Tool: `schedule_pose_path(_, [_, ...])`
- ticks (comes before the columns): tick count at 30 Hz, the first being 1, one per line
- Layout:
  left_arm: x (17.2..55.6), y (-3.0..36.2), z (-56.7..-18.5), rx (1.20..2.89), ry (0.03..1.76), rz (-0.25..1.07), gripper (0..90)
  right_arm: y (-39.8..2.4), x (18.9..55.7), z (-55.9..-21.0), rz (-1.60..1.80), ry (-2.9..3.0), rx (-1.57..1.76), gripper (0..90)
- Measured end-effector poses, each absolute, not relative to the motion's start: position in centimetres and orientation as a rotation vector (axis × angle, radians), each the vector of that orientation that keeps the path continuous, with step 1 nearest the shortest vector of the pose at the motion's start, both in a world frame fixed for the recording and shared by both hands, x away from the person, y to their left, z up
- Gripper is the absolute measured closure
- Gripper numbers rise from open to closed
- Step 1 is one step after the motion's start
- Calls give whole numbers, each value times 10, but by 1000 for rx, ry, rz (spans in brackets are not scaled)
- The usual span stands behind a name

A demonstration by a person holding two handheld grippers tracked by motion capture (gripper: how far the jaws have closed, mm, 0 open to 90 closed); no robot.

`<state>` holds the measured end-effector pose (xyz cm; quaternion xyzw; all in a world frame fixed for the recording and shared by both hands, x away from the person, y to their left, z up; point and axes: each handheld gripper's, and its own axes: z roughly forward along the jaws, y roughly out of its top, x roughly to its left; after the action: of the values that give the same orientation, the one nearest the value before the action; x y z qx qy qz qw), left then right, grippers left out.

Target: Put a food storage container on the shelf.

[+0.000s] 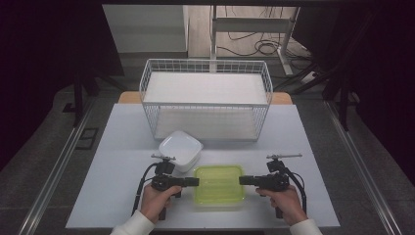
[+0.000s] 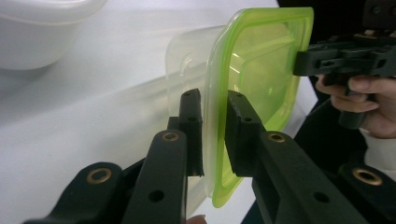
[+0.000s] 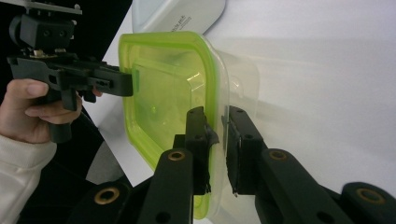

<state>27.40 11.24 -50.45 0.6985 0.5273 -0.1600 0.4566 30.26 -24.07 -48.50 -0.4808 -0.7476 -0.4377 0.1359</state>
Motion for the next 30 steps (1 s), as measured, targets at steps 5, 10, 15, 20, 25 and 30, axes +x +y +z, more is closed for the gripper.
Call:
schedule_pose_path(5, [272,113,-499,1739,1285,-364,787,-241,302,-479,-1304,-2200,-1358,790])
schedule_pose_path(10, [271,115,-493,1733,1266,-346,788,-239,301,-475,-1348,-2227,-1324,790])
schedule_pose_path(15, [271,119,-485,1729,1256,-307,787,-236,302,-472,-1378,-2235,-1311,790])
schedule_pose_path(20, [271,120,-480,1743,1244,-276,787,-233,303,-471,-1400,-2231,-1310,790])
schedule_pose_path(25, [273,122,-476,1738,1229,-275,786,-234,304,-468,-1426,-2217,-1308,790])
schedule_pose_path(30, [274,125,-469,1728,1221,-249,785,-231,308,-464,-1451,-2209,-1295,790])
